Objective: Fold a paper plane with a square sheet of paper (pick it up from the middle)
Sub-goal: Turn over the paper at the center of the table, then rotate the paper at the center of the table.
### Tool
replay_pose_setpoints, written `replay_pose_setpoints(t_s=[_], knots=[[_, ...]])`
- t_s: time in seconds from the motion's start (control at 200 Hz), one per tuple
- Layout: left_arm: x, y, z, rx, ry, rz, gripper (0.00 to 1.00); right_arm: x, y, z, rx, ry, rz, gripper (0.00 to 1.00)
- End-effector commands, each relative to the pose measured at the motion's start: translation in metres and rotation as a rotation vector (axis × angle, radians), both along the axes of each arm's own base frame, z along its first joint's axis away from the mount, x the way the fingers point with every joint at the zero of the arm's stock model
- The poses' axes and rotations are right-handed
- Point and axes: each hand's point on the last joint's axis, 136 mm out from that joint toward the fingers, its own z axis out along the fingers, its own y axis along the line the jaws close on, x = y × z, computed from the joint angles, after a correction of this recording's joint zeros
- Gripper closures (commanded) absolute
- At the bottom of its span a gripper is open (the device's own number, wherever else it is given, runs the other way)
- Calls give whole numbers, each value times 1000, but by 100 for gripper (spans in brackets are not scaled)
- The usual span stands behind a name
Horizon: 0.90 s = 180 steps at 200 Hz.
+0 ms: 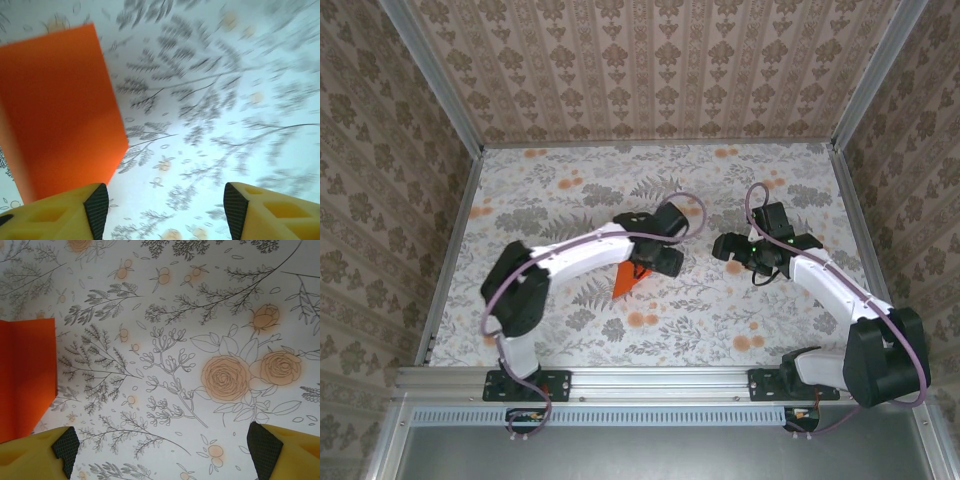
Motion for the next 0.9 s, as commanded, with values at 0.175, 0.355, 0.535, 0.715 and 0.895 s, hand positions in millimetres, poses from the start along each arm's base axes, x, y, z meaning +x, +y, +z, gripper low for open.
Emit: replay_pose_setpoints(t_s=[0.175, 0.355, 0.535, 0.715, 0.895], knots=[[42, 50, 46, -357, -4, 189, 18, 13, 41, 31, 147, -65, 97, 11], [54, 123, 35, -350, -48, 371, 2, 15, 110, 29, 183, -48, 232, 28], [49, 189, 18, -326, -50, 583, 0, 11, 197, 6, 212, 8, 380, 42], [33, 220, 6, -317, -37, 672, 0, 2, 264, -17, 218, 74, 490, 57], [24, 229, -2, -317, -15, 707, 0, -9, 295, -49, 212, 154, 551, 59]])
